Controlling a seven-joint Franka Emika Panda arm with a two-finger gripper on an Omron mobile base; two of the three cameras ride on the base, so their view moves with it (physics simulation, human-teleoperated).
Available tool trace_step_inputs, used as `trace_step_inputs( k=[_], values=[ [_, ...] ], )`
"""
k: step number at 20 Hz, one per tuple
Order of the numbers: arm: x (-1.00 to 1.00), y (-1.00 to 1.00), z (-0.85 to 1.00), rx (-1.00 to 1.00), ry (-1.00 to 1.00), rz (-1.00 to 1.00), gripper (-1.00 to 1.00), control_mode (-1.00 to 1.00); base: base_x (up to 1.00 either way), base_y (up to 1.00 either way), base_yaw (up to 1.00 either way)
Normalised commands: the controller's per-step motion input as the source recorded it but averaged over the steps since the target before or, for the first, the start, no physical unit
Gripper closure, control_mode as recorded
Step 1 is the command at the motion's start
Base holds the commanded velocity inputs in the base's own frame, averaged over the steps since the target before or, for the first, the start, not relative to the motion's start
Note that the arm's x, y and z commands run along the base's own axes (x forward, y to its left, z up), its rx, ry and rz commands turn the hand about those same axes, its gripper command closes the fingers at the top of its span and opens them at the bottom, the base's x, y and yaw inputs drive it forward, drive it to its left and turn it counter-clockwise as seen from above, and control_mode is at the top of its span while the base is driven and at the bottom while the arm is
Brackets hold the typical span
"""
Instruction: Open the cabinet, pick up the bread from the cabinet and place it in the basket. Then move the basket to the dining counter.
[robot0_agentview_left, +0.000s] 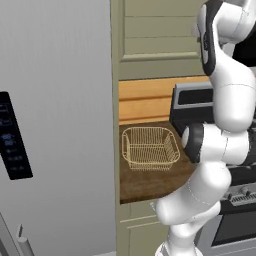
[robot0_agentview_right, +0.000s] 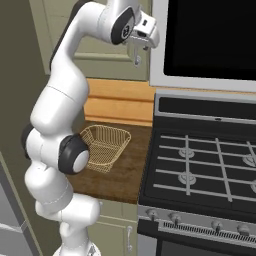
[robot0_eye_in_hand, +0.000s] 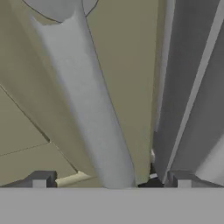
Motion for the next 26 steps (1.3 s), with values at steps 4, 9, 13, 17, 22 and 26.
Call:
trace_step_inputs(
  k=[4, 9, 13, 17, 22, 26],
  values=[
    [0.3, 0.0, -0.33, 0.0, -0.28, 0.0, -1.0, -1.0, 0.0, 0.0, 0.0],
    [0.32, 0.0, -0.27, 0.0, -0.23, 0.01, -1.0, -1.0, 0.0, 0.0, 0.0],
    [0.22, 0.0, 0.0, 0.0, -0.05, 0.0, 1.0, -1.0, 0.0, 0.0, 0.0],
    [0.18, 0.0, 0.0, 0.0, 0.0, 0.0, 1.0, -1.0, 0.0, 0.0, 0.0],
    [0.03, 0.01, 0.0, 0.0, 0.0, 0.0, 1.0, -1.0, 0.0, 0.0, 0.0],
    [-0.19, 0.21, 0.01, -0.03, 0.0, -0.08, 1.0, -1.0, 0.0, 0.0, 0.0]
  ],
)
